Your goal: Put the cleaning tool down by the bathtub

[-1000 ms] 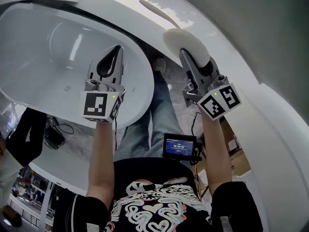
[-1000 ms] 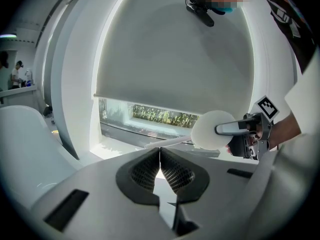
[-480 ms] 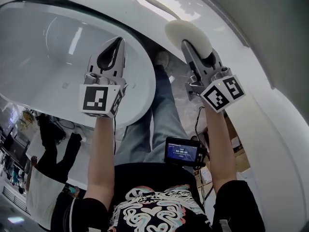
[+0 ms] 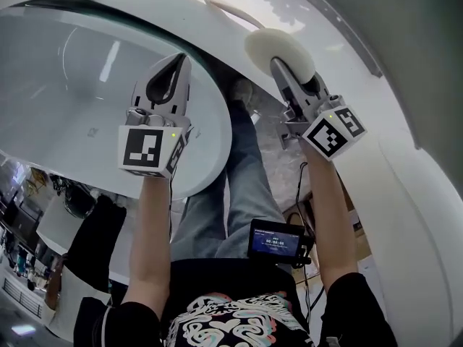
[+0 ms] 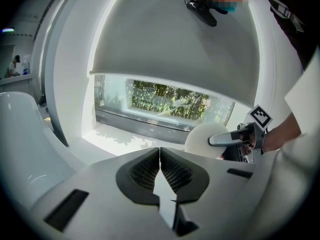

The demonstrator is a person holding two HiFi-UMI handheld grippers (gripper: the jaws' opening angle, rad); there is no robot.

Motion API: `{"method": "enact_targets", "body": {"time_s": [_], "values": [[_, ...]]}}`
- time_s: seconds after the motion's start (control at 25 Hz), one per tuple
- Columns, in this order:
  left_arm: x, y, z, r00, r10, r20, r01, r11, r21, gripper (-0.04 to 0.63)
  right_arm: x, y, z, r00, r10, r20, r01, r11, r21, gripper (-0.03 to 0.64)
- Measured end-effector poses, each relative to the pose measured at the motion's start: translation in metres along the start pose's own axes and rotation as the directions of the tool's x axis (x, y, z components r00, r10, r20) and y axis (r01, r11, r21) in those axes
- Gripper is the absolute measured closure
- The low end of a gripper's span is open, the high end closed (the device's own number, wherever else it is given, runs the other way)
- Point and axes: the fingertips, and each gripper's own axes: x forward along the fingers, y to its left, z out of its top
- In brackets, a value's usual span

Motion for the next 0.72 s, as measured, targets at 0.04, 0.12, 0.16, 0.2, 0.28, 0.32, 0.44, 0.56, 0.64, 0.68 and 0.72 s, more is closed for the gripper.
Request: {"method": "enact_targets", "body": {"time_s": [0.04, 0.12, 0.16, 0.2, 0.28, 0.32, 0.44, 0.56, 0.64, 0.68, 0.72], "values": [[0.002, 0.0, -0.002, 1.0, -0.002, -0.001, 0.002, 1.0, -0.002, 0.578, 0.002, -0.004, -0.002, 1.0, -0.002, -0.003, 0.002, 1.0, 0.009, 0.465], [0.005, 0.0, -0.004, 1.0, -0.005, -0.006, 0.005, 1.0, -0.003, 0.578, 0.005, -0.01, -0.005, 1.0, 0.001, -0.001, -0.001, 1.0, 0.029, 0.465], [0.006, 0.0, -0.004, 1.0, -0.007, -0.01, 0.007, 1.0, -0.002, 0.578, 0.006, -0.012, -0.006, 1.0, 0.006, 0.001, -0.006, 0.999, 0.041, 0.465], [0.007, 0.0, -0.005, 1.0, -0.009, -0.013, 0.009, 1.0, -0.002, 0.578, 0.006, -0.014, -0.007, 1.0, 0.011, 0.002, -0.011, 0.999, 0.053, 0.465], [0.006, -0.002, -0.005, 1.0, -0.014, -0.017, 0.014, 1.0, -0.001, 0.578, 0.008, -0.018, -0.01, 1.0, 0.022, 0.0, -0.022, 0.997, 0.079, 0.465], [0.006, -0.003, -0.005, 1.0, -0.017, -0.02, 0.017, 1.0, 0.0, 0.578, 0.01, -0.02, -0.013, 1.0, 0.028, -0.006, -0.027, 0.995, 0.092, 0.465], [0.01, -0.005, -0.008, 0.999, -0.025, -0.026, 0.025, 1.0, 0.004, 0.578, 0.015, -0.034, -0.023, 0.999, 0.033, -0.04, -0.029, 0.994, 0.106, 0.463], [0.015, -0.005, -0.012, 0.999, -0.029, -0.026, 0.029, 1.0, -0.005, 0.578, 0.018, -0.05, -0.027, 0.999, 0.013, -0.041, -0.008, 0.992, 0.124, 0.463], [0.015, -0.007, -0.015, 0.999, -0.032, -0.031, 0.032, 0.999, -0.01, 0.578, 0.018, -0.058, -0.027, 1.0, -0.004, -0.025, 0.008, 0.988, 0.152, 0.459], [0.015, -0.008, -0.016, 0.999, -0.035, -0.035, 0.034, 0.999, -0.009, 0.578, 0.018, -0.061, -0.028, 1.0, -0.011, -0.026, 0.015, 0.988, 0.157, 0.453], [0.015, -0.009, -0.016, 0.999, -0.037, -0.039, 0.037, 0.999, -0.007, 0.578, 0.018, -0.064, -0.031, 0.999, -0.016, -0.035, 0.021, 0.987, 0.157, 0.448]]}}
